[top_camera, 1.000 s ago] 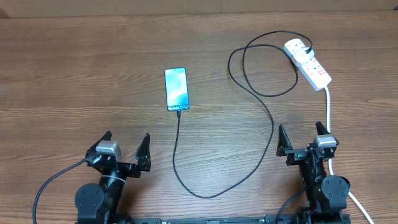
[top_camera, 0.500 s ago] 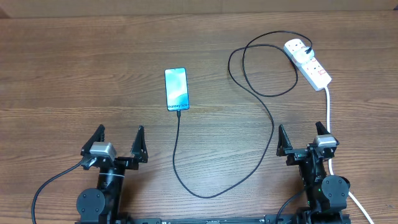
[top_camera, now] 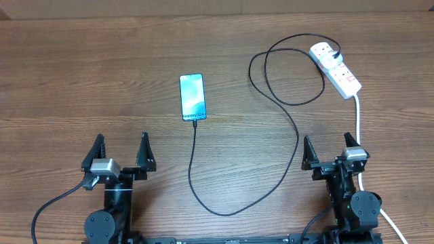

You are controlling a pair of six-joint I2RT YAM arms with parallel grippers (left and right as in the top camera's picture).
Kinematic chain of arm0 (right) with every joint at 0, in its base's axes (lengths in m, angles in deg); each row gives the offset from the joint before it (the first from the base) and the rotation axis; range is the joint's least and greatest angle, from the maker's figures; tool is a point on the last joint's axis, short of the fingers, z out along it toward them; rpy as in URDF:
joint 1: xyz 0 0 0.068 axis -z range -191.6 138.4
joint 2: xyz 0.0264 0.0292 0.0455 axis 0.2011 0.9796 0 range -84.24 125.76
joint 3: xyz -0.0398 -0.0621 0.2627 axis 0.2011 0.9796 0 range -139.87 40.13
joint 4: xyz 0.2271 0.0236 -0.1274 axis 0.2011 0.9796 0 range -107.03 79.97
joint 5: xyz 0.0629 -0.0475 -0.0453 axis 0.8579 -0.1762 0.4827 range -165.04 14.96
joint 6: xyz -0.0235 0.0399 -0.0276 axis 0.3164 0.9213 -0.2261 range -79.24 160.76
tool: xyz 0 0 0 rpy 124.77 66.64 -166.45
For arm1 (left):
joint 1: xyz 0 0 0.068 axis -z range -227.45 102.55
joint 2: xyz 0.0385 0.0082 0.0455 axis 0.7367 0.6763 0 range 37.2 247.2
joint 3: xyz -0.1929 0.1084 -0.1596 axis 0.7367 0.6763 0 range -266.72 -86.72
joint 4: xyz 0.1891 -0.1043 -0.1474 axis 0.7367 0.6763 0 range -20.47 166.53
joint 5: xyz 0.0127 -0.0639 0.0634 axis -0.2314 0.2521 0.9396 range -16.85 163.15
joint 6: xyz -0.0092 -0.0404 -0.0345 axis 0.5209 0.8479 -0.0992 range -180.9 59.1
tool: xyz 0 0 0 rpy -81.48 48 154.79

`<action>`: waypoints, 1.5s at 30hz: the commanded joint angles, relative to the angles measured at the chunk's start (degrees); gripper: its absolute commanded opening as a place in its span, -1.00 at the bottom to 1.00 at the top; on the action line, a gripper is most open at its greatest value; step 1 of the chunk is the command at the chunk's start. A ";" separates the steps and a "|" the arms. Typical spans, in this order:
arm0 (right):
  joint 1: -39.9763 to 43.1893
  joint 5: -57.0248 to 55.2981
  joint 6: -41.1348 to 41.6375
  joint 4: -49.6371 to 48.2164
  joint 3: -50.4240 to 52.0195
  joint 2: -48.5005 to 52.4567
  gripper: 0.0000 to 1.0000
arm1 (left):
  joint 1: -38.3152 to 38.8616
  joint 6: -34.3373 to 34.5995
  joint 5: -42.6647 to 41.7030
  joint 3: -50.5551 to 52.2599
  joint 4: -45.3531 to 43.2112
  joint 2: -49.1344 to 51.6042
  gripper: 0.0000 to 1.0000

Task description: Plug charger to phone and switch on socket

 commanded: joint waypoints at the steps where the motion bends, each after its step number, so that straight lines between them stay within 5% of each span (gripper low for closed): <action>1: -0.24 -0.74 -0.24 -0.31 0.57 -0.68 1.00 | -0.17 1.33 1.77 2.34 -1.42 -0.70 1.00; 18: -0.24 -0.72 -0.24 -0.31 0.57 -0.68 1.00 | 0.17 0.81 11.34 2.32 13.46 -0.70 1.00; 26: -0.24 -0.72 -0.24 -0.31 0.57 -0.68 1.00 | 1.01 -5.70 10.78 2.32 13.22 -0.70 1.00; 45: -0.24 -0.72 -0.24 -0.31 0.57 -0.68 1.00 | 0.98 -9.29 9.70 2.32 13.44 -0.70 0.99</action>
